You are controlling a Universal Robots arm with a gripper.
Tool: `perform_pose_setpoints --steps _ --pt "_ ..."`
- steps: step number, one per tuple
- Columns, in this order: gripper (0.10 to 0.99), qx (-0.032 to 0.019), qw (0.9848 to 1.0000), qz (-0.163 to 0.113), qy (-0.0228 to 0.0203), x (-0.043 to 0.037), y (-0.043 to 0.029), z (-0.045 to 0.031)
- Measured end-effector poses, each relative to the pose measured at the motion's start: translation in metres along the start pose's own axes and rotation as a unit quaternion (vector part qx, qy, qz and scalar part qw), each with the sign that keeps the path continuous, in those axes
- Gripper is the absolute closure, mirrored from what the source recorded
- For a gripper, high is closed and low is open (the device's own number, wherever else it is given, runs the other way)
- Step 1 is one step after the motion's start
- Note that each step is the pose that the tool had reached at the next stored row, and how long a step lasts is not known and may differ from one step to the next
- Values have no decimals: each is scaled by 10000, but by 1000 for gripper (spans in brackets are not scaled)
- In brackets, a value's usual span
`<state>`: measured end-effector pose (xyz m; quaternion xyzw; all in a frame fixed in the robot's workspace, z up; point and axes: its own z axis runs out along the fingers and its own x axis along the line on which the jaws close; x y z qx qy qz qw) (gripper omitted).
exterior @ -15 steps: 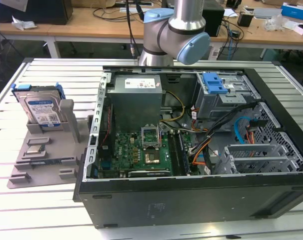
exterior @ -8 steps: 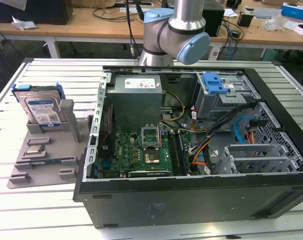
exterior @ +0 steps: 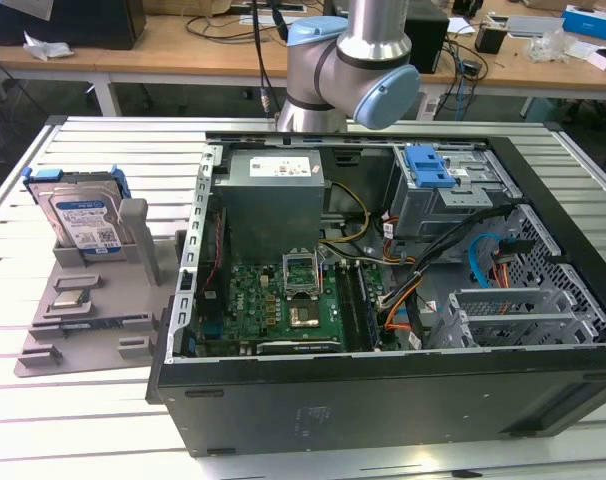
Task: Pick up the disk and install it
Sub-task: 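Pick up the disk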
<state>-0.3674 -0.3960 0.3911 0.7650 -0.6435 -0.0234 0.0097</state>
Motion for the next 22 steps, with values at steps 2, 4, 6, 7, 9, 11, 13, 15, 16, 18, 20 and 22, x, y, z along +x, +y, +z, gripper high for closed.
perform_pose_setpoints --steps 2,4,6,7,9,11,13,15,16,18,20,22 --pt "980 1 10000 24 -1 0 0 0" --pt "980 2 9999 103 -4 0 0 0" --pt "980 7 9996 292 -12 0 0 1" --pt "980 9 9992 393 -16 0 0 0" --pt "980 12 9985 547 -22 0 0 2" --pt "980 16 9974 714 -29 0 0 2" --pt "980 18 9968 800 -33 0 0 3" --pt "980 18 9968 801 -33 0 0 2" --pt "980 18 9968 801 -33 0 0 2" --pt "980 18 9968 800 -34 0 0 3" --pt "980 18 9968 801 -33 0 0 2" --pt "980 18 9968 801 -33 0 0 2"
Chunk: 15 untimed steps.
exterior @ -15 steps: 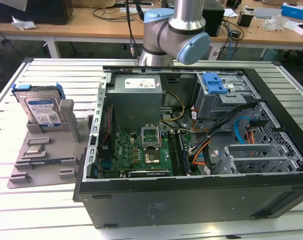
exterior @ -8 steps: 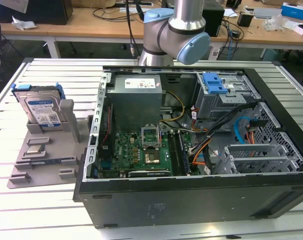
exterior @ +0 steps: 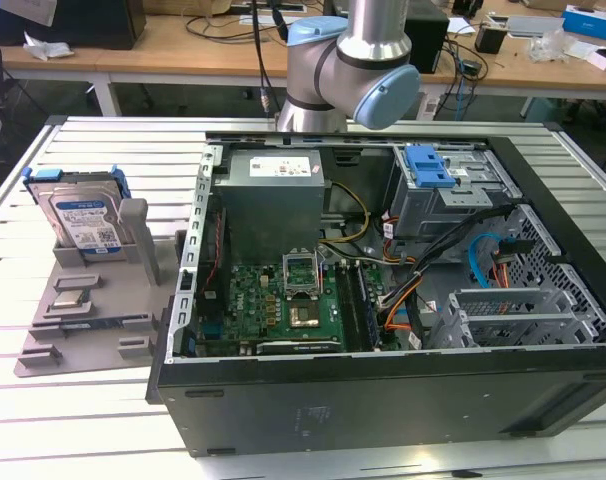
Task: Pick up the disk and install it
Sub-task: 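Pick up the disk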
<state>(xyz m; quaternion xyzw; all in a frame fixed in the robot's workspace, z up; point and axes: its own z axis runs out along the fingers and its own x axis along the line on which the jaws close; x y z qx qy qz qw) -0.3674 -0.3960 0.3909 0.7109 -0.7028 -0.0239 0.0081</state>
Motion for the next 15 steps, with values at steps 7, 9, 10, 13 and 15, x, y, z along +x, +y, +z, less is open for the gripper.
perform_pose_setpoints --steps 7,9,10,13,15 --pt "729 0 10000 0 0 0 0 0" --pt "671 0 10000 1 0 0 0 0" --pt "612 0 10000 1 0 0 0 0" --pt "545 0 10000 1 0 0 0 0" --pt "545 0 10000 1 0 -3 -7 0"
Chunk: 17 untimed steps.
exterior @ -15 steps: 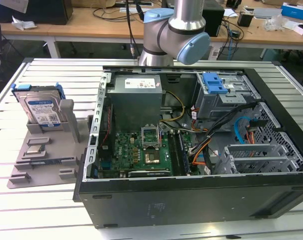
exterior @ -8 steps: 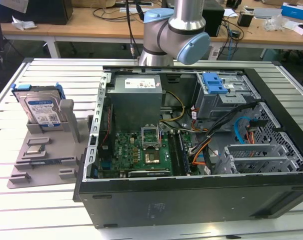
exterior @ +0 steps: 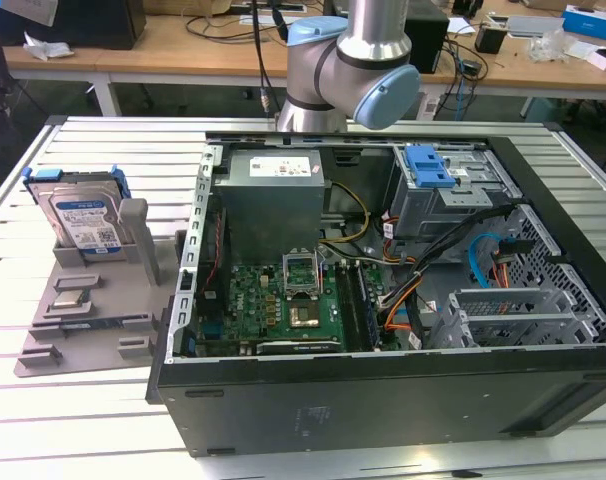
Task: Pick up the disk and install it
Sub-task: 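Pick up the disk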
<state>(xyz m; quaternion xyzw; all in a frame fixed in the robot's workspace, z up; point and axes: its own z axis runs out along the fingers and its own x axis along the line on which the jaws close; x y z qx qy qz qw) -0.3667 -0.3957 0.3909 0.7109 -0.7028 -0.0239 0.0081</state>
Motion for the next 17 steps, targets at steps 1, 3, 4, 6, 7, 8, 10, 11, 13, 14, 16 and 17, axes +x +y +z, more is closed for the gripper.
perform_pose_setpoints --steps 1,3,4,6,7,8,10,11,13,14,16,17 --pt "545 0 10000 0 0 -1 -1 0" --pt "545 0 10000 0 0 -2 -4 1" --pt "545 0 10000 0 0 -2 -4 1" --pt "545 0 10000 0 0 -2 -6 2" --pt "545 1 10000 0 -1 -2 -8 4" --pt "545 1 10000 0 0 -2 -11 5" --pt "545 0 10000 0 0 -3 -19 10" --pt "545 0 10000 0 0 -3 -23 12" --pt "545 1 10000 0 -1 -3 -28 16" --pt "545 0 10000 0 0 -3 -34 18" --pt "545 0 10000 0 0 -3 -40 21" --pt "545 0 10000 0 0 -3 -42 22"
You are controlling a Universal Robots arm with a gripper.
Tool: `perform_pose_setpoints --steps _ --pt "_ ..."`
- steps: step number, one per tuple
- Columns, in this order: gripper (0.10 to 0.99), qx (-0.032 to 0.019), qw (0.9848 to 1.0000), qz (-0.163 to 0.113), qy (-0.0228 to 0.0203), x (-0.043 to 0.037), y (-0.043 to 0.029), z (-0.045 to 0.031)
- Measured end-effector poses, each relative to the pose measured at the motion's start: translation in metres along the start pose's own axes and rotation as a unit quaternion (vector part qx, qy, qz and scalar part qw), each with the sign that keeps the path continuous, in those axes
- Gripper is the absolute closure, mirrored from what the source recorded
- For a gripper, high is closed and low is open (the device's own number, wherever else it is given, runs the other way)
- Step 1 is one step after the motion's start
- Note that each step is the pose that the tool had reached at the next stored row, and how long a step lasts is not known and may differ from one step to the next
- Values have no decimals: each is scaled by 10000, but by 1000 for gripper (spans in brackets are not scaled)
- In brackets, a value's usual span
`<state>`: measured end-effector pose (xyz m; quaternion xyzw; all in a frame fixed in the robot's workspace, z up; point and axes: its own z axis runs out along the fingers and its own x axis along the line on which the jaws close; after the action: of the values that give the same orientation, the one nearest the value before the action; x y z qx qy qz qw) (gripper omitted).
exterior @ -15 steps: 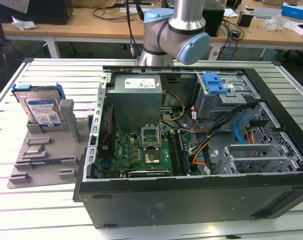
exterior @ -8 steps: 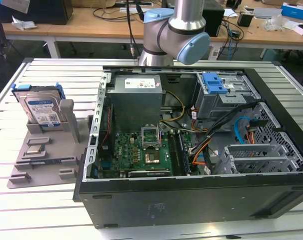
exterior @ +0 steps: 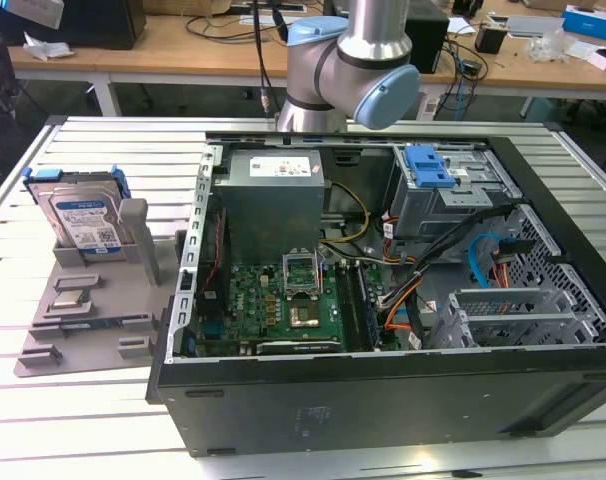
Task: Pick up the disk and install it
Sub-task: 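Pick up the disk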
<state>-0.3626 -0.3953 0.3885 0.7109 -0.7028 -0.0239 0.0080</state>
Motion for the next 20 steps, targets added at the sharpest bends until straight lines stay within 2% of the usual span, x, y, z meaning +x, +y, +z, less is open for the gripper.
perform_pose_setpoints --steps 20 --pt "545 0 10000 0 0 1 -56 35"
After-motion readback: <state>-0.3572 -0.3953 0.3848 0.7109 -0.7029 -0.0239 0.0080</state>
